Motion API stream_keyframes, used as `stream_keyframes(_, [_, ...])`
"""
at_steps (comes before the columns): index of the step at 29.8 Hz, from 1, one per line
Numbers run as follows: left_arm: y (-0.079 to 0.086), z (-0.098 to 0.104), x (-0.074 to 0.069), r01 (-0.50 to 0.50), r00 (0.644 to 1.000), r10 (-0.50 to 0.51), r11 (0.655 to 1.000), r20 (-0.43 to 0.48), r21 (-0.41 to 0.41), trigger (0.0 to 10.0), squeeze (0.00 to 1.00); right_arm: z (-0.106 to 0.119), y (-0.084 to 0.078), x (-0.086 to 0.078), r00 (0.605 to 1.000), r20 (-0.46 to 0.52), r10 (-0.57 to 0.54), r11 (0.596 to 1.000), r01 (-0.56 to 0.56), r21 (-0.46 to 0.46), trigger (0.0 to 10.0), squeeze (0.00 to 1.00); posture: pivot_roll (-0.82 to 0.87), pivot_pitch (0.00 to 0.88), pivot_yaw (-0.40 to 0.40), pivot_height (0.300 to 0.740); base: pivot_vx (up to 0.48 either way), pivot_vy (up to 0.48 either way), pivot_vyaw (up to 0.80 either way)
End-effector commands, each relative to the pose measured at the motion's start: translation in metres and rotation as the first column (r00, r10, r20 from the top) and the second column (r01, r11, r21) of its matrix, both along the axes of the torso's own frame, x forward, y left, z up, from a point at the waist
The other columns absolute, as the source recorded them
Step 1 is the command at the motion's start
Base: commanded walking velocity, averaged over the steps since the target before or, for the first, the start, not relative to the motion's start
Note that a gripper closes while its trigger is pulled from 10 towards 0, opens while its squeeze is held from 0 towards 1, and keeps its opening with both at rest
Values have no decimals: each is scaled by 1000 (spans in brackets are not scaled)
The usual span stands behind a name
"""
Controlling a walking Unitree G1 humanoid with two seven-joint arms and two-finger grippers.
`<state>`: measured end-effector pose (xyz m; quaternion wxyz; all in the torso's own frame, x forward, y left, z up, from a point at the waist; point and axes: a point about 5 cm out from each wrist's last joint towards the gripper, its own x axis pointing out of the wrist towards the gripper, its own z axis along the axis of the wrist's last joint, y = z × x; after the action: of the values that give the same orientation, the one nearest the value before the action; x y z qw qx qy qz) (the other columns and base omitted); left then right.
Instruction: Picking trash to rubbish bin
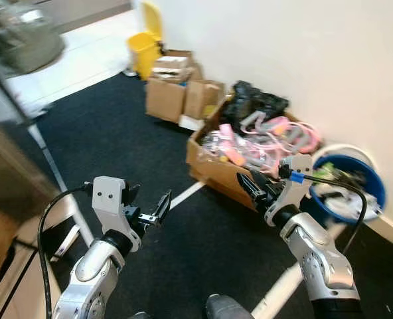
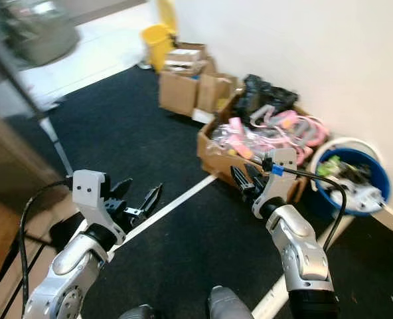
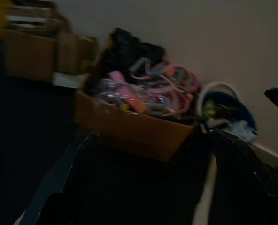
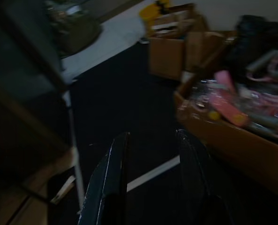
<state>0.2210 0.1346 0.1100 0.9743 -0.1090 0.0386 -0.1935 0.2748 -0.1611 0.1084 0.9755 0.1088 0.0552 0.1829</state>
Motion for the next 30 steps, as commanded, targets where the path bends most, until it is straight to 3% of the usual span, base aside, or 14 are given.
stream_keyframes(1, [3,-4,-1,-7,1000,8,1000,-23,7,10000,0,-4,3,-1,1000,-27,11,1000,-11,-7,10000,0,-96,47,51,740,0,0,-763])
stream_keyframes(20, [2,-5,0,-8,1000,8,1000,-23,1,10000,0,-5,3,0,999,-32,13,1000,-14,-11,10000,0,-97,47,52,740,0,0,-759])
stream_keyframes(30, [7,0,0,-49,999,49,997,6,-54,10000,0,-5,1,1,999,-41,1,1000,0,28,10000,0,-105,55,52,740,0,0,-764])
